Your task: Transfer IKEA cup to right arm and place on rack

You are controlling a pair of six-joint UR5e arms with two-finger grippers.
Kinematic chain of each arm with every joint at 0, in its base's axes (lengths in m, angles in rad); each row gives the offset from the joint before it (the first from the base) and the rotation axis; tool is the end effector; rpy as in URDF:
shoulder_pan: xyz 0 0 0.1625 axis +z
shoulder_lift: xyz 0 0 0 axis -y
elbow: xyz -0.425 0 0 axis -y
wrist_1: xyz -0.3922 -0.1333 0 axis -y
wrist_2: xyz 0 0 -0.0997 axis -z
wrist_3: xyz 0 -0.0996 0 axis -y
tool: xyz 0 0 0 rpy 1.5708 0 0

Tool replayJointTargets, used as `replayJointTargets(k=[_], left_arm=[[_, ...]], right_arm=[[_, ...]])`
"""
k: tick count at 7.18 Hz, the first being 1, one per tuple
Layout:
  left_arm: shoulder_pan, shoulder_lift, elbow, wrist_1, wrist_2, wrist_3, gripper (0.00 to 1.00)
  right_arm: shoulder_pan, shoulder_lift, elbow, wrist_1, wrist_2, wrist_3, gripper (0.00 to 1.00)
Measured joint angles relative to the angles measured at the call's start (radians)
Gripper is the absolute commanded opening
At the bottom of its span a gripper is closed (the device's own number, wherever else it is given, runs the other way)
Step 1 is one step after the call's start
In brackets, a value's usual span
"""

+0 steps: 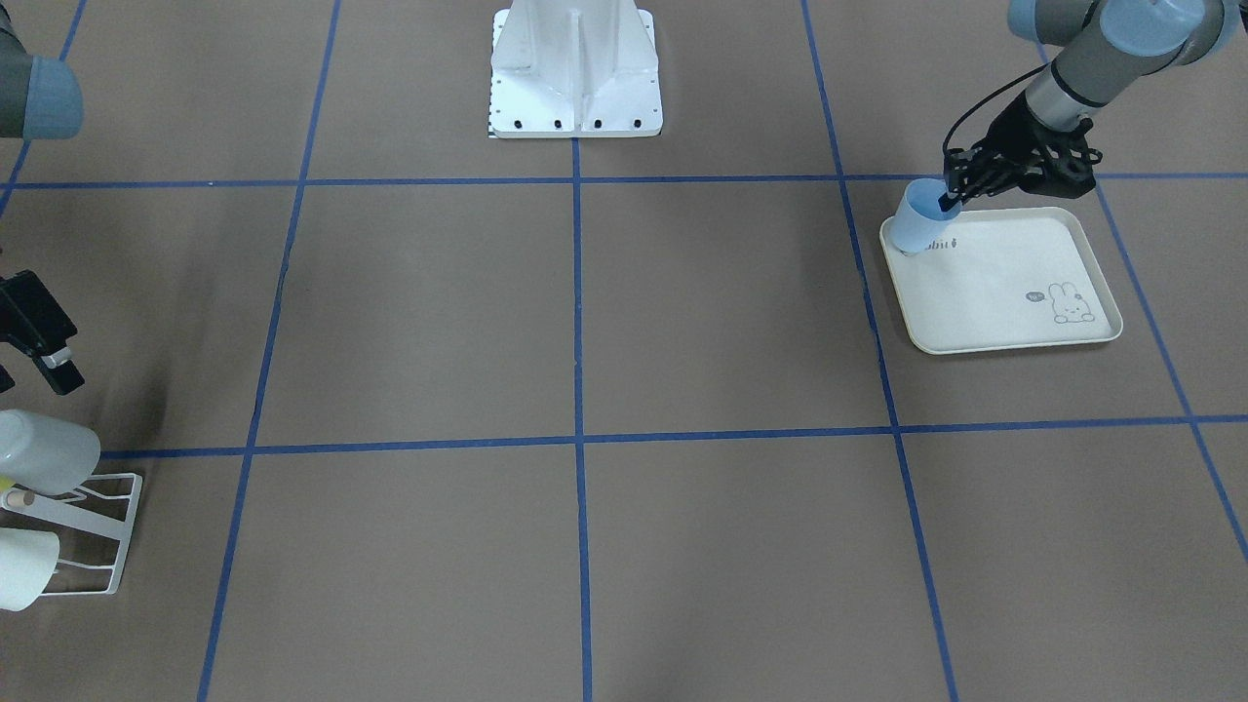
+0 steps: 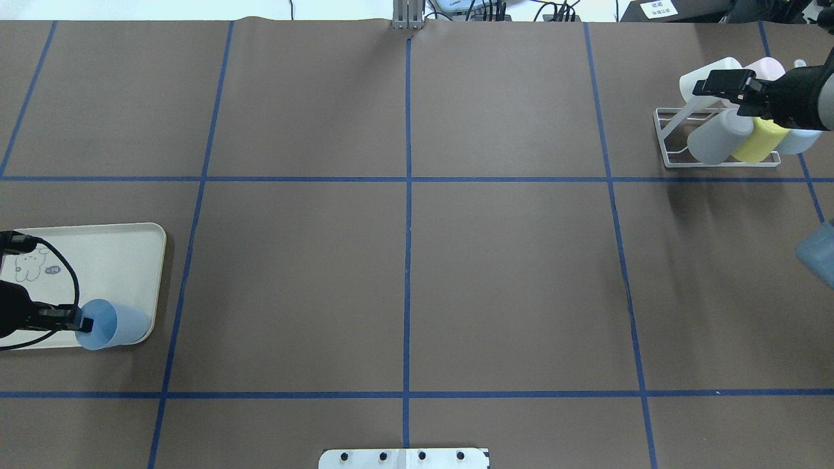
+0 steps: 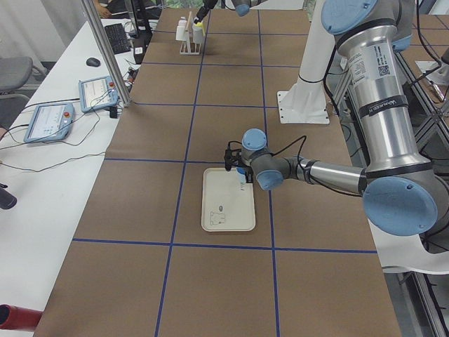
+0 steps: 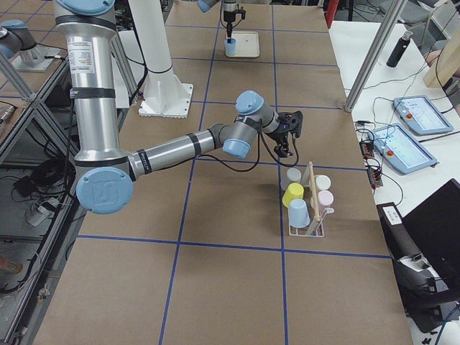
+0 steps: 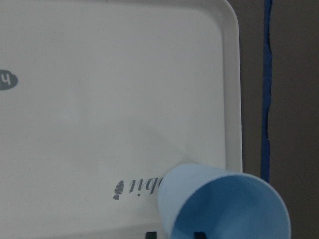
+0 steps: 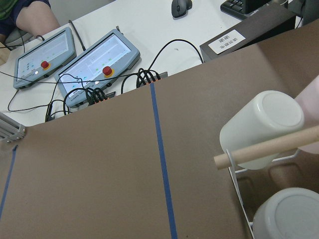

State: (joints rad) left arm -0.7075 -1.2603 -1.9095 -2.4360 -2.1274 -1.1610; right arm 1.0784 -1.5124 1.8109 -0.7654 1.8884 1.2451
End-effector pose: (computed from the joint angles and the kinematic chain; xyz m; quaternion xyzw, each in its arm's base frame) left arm 0.2444 -0.3152 0.5314 0.0101 0.4836 -0.0112 0.8752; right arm -0.1600 -0.5145 0.4250 0.2315 -0.4823 0.2319 0.8124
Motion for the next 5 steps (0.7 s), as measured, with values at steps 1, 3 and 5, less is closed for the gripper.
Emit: replayJointTargets(k=[1,3,5], left_arm=[[-0.026,-0.001,-0.009,0.0,-0.001,0.002,0.0],[-0.111,-0.043,-0.054,0.0,-0.027,-0.019,0.0],[-0.134,-0.2,-0.062,-0.004,-0.042,-0.205,0.0]], right_arm=[[0.0,0.0,0.002,0.0,0.0,0.002,0.98],[-0.002,0.002,0.024,0.001,0.009,0.058,0.98],[-0.032,0.005,0.063,0.046,0.043,0.227,0.98]])
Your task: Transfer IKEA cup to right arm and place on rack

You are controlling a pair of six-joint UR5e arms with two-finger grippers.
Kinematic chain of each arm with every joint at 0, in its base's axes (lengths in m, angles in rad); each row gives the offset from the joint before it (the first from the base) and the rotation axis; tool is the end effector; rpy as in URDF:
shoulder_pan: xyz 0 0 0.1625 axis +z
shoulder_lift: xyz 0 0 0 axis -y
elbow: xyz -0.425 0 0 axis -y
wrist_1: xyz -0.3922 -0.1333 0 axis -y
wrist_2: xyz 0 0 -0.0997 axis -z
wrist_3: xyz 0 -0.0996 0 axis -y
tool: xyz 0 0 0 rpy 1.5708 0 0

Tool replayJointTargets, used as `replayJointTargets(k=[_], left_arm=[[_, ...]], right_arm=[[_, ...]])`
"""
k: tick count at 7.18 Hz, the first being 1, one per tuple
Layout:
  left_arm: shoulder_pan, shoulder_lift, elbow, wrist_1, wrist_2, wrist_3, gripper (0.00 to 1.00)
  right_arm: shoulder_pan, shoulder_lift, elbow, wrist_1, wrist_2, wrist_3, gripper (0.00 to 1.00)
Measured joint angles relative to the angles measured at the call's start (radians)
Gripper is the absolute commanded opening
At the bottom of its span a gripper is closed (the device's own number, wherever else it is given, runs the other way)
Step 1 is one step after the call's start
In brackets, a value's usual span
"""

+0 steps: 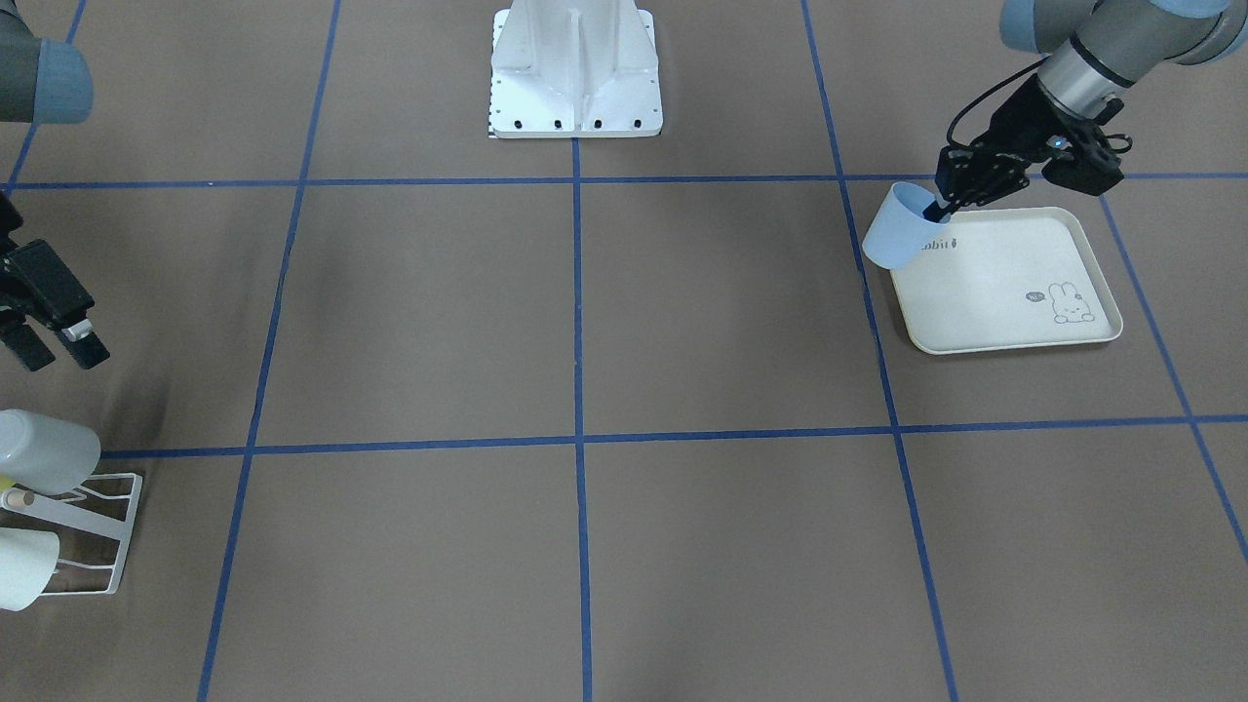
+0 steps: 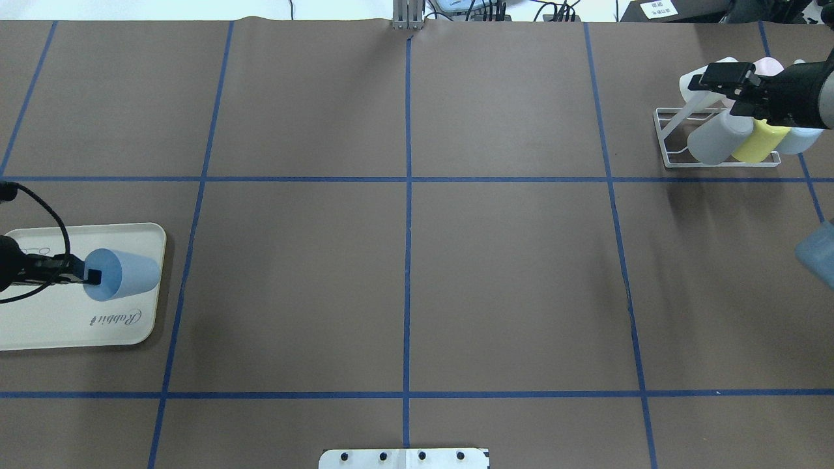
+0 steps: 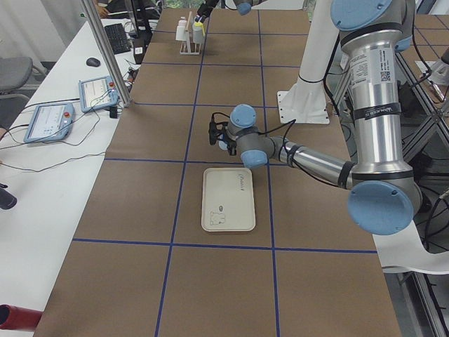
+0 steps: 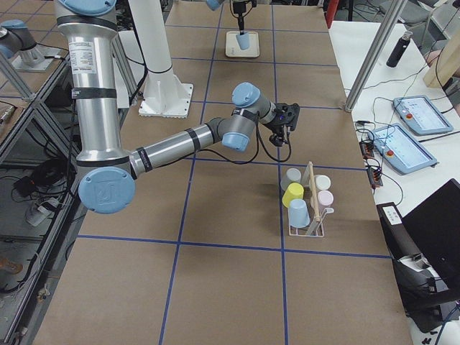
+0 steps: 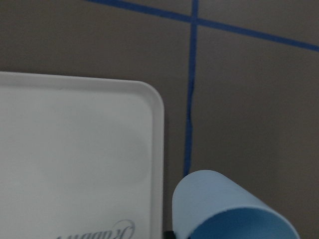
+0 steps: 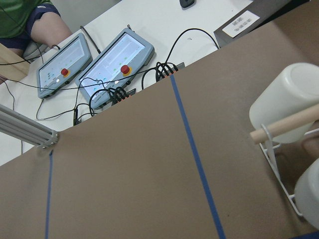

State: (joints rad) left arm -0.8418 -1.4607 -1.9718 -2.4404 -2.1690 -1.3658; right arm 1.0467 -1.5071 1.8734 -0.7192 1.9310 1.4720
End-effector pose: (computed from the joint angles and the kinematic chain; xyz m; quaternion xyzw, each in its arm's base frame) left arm 0.2383 -0.3828 0.4138 0.0484 0.5769 -0.0968 0.8096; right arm -0.1728 -0.4951 0.3848 0.1815 -0.5526 0.2771 0.7648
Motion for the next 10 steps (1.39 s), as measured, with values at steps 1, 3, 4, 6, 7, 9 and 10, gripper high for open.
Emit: replayJointTargets(k=[1,3,4,6,7,9,10], left_arm=[[0.002,-0.088,0.002,-0.005,0.002,-0.129,0.0],[0.029,-0.267,0.008,-0.01,0.027,-0.353,0.0],[0.058,-0.349,0.017,-0.014,0.077,-0.447,0.0],[0.118,-0.439,0.037,-0.087,0.186,-0.593,0.0],[0.14,-0.452,0.066,-0.19,0.237,-0.66,0.0],[0.18,-0.47,0.156,-0.408,0.321,-0.752,0.0],[0.205,-0.495,0.19,-0.463,0.357,-0.771,0.0]], right_arm=[[-0.032,0.001,0.011,0.045,0.004,0.095,0.98],[-0.117,0.006,0.065,0.113,-0.022,0.324,0.98],[-0.199,0.009,0.107,0.124,-0.097,0.407,0.98],[-0.41,0.029,0.165,0.128,-0.353,0.506,0.98],[-0.478,0.052,0.186,0.128,-0.436,0.555,0.98],[-0.543,0.116,0.205,0.127,-0.512,0.648,0.98],[-0.565,0.154,0.204,0.125,-0.538,0.678,0.98]])
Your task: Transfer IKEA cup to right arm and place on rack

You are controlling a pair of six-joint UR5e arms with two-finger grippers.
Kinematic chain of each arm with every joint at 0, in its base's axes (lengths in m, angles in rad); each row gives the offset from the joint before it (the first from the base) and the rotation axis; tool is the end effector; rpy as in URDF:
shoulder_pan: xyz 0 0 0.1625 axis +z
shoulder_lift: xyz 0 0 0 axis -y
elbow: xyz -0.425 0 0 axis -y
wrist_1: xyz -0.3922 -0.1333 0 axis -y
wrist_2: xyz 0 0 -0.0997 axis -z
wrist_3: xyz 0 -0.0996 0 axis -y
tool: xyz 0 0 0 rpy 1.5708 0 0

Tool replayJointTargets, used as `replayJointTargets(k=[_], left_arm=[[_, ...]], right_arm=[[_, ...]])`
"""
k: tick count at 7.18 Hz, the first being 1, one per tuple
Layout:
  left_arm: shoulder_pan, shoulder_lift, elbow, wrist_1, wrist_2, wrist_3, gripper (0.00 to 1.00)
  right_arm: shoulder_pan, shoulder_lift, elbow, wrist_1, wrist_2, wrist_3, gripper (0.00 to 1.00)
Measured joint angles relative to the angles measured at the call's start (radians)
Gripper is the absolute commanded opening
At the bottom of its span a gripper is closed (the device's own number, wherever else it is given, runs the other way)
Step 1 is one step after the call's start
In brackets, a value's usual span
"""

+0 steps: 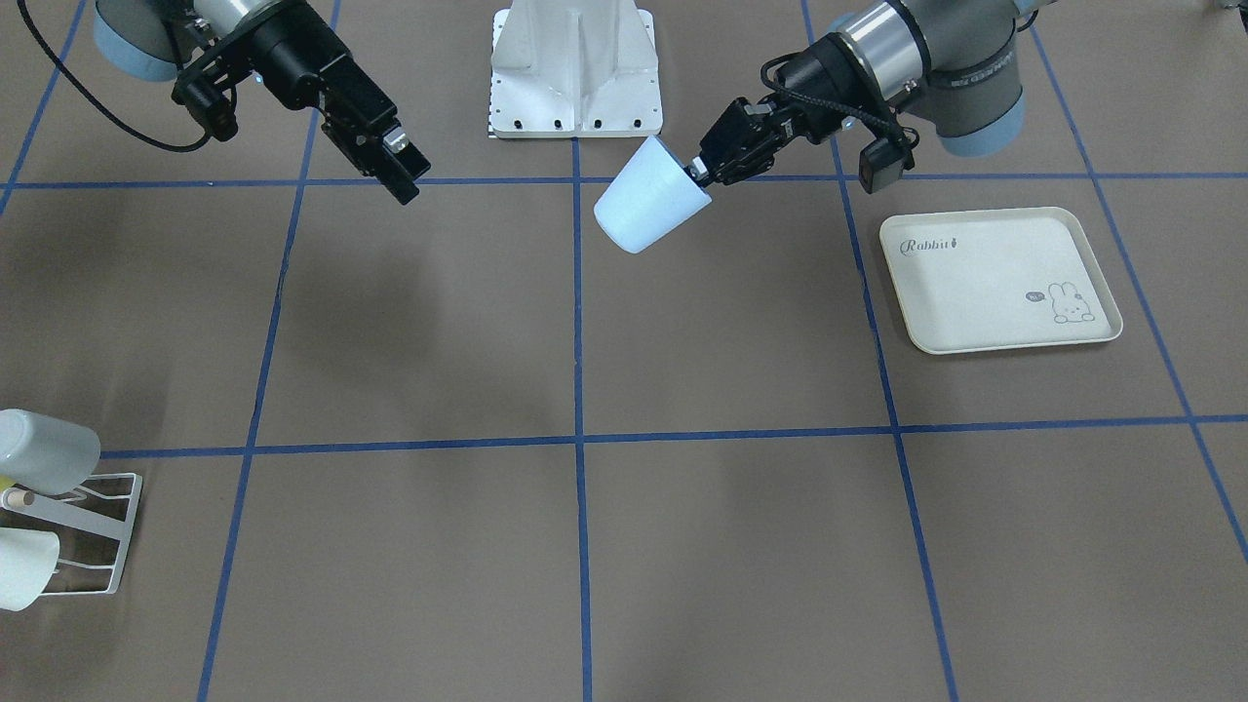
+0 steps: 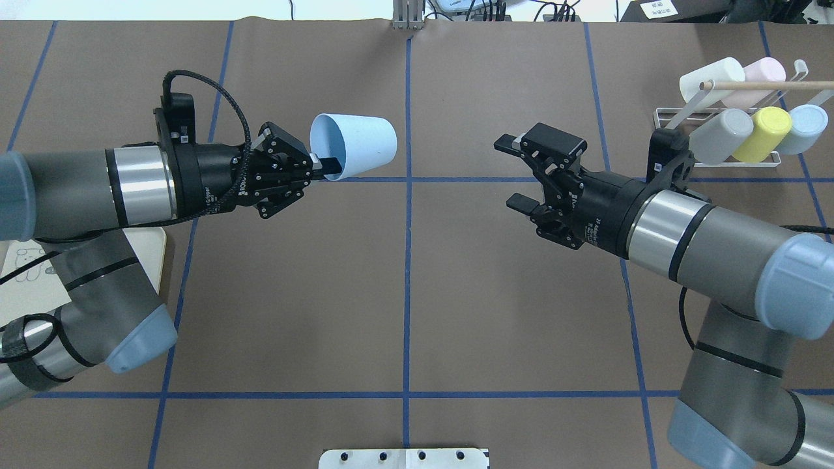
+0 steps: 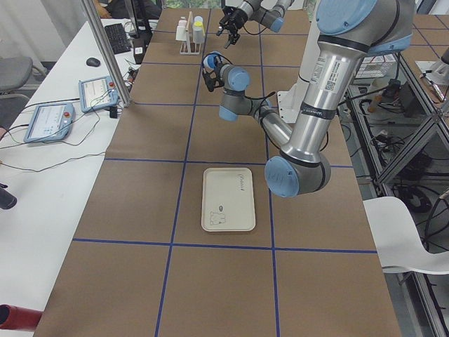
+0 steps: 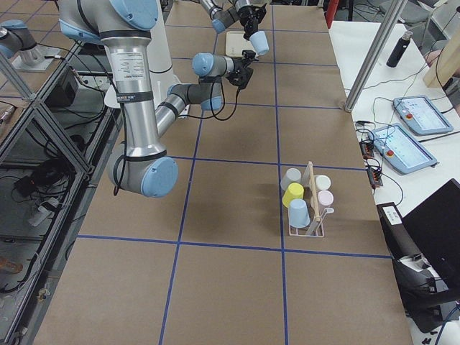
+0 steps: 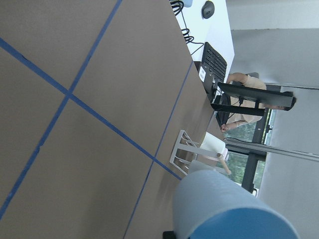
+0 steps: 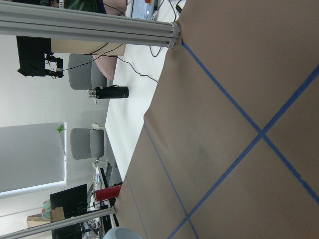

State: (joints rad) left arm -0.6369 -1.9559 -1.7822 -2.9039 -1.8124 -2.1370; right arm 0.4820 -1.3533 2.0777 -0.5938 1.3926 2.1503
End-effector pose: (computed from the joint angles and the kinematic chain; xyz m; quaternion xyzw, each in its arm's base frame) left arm 0.3688 -0.4089 0.2087 -0.0398 0.8179 -0.2383 0.5222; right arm -0.3462 -0.3515 0.2060 0.0221 -0.7507 0.3902 0.5326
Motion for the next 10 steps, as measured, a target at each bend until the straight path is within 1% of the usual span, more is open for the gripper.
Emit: replayJointTargets(k=[2,3,5,8,10], left_arm=[[0.05,-0.051,0.025,-0.041,0.069,-0.043,0.0],[0.061,-0.066,0.028,-0.047,0.084,-0.057,0.0],[0.066,-0.074,0.038,-0.086,0.092,-0.068,0.0],[0.074,-0.08,0.12,-0.271,0.092,-0.097,0.0],[0.08,-0.094,0.14,-0.318,0.092,-0.115,0.0]], right_arm=[[-0.029,0.072,-0.023,-0.005,-0.053,0.072,0.98],[-0.042,0.094,-0.033,-0.005,-0.072,0.086,0.98],[-0.052,0.118,-0.04,-0.003,-0.083,0.096,0.98],[-0.054,0.134,-0.04,0.007,-0.083,0.158,0.98],[-0.054,0.139,-0.039,0.009,-0.083,0.19,0.98]])
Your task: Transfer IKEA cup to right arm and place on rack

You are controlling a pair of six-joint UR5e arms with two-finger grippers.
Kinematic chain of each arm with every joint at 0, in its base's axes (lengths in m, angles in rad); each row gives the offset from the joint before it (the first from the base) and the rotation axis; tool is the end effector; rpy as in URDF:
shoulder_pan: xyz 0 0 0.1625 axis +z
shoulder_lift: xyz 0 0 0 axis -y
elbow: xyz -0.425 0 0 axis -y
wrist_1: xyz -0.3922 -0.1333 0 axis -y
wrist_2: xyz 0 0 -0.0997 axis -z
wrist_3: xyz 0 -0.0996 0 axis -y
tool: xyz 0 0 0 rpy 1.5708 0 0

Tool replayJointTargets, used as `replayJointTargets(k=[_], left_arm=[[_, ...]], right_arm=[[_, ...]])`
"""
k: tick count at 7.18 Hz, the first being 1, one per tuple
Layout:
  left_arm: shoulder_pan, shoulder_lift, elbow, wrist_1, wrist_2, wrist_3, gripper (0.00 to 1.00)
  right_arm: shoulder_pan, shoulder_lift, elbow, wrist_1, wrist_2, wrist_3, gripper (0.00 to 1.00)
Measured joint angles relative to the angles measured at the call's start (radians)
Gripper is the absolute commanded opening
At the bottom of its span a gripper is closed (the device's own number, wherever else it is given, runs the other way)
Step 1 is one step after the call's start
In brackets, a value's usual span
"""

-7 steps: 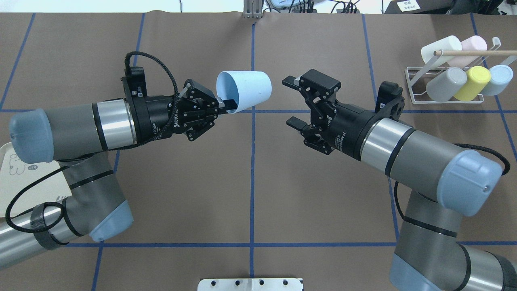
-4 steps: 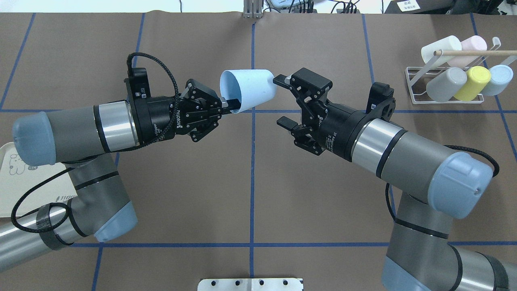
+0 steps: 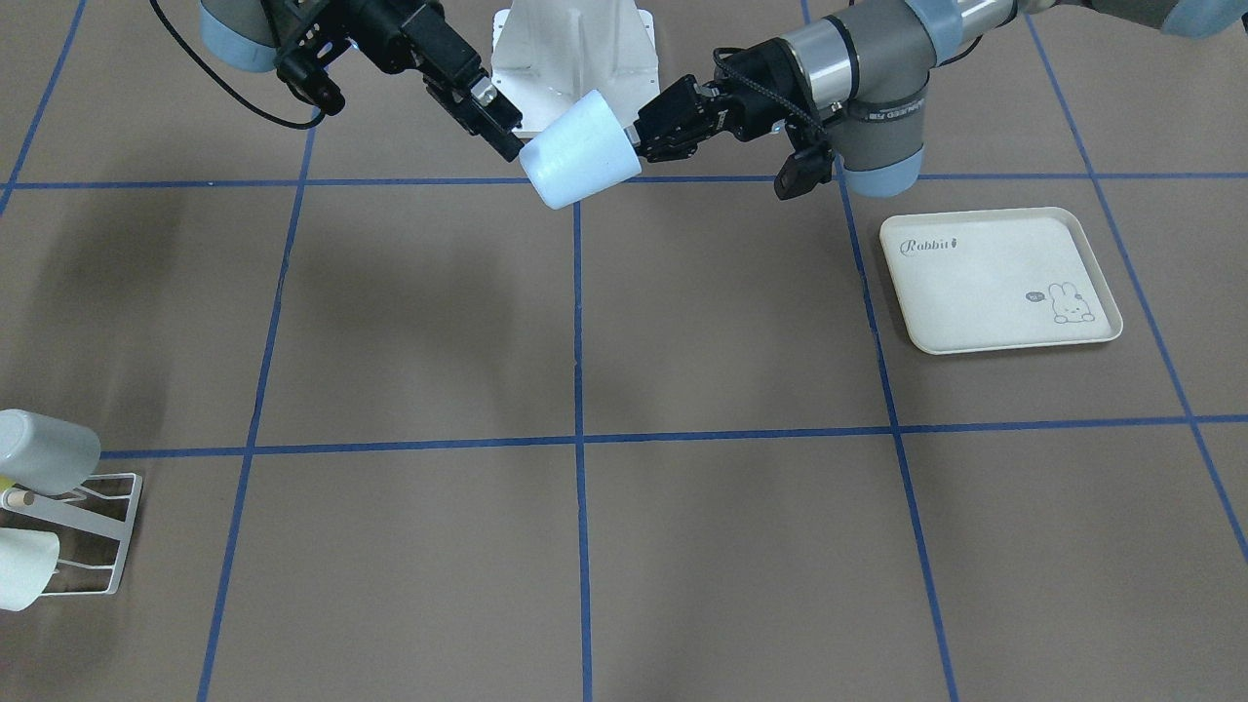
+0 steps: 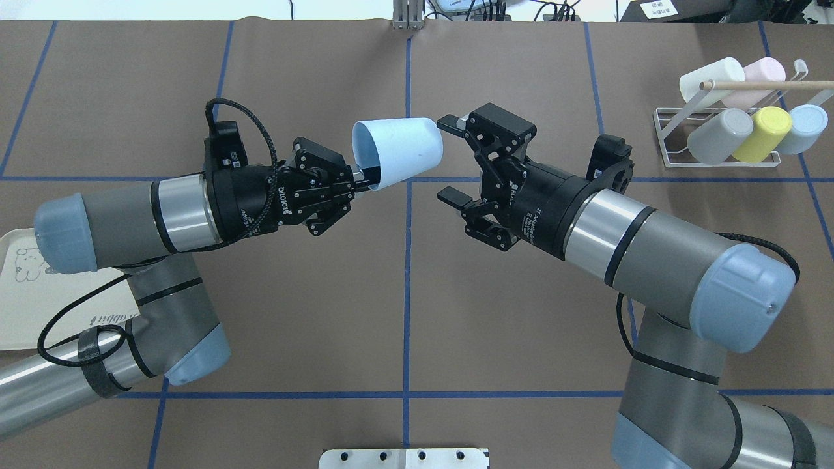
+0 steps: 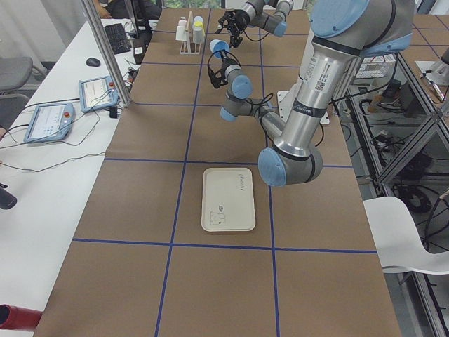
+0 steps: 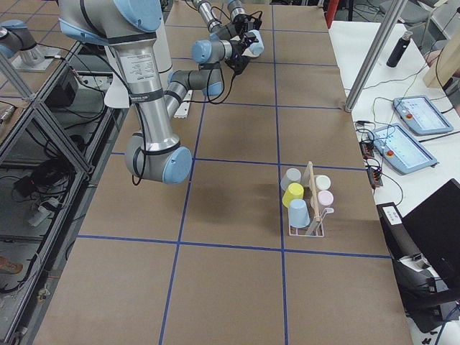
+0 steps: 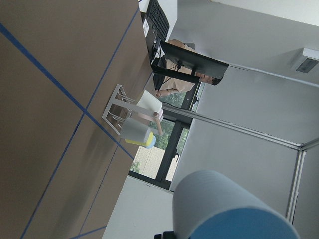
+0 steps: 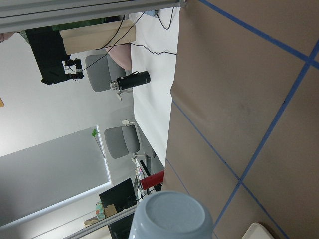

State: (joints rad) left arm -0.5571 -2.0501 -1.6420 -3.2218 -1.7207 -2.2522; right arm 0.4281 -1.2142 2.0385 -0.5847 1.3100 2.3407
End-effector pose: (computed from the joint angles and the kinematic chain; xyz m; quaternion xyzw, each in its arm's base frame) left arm 0.4051 -0.3918 0.1958 -0.0891 0.8852 -0.2078 0.4065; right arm -0.3748 -0.3458 0.1532 -0.0535 -0.7822 0.4297 0.4480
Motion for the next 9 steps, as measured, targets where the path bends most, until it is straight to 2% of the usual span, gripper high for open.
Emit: replayJointTargets(k=[9], left_arm=[[0.056,-0.007,-0.006,-0.037,-0.001,-0.026,0.0]], right_arm=[[-0.004,-0.001,-0.002,0.0,0.0,0.005,0.96]])
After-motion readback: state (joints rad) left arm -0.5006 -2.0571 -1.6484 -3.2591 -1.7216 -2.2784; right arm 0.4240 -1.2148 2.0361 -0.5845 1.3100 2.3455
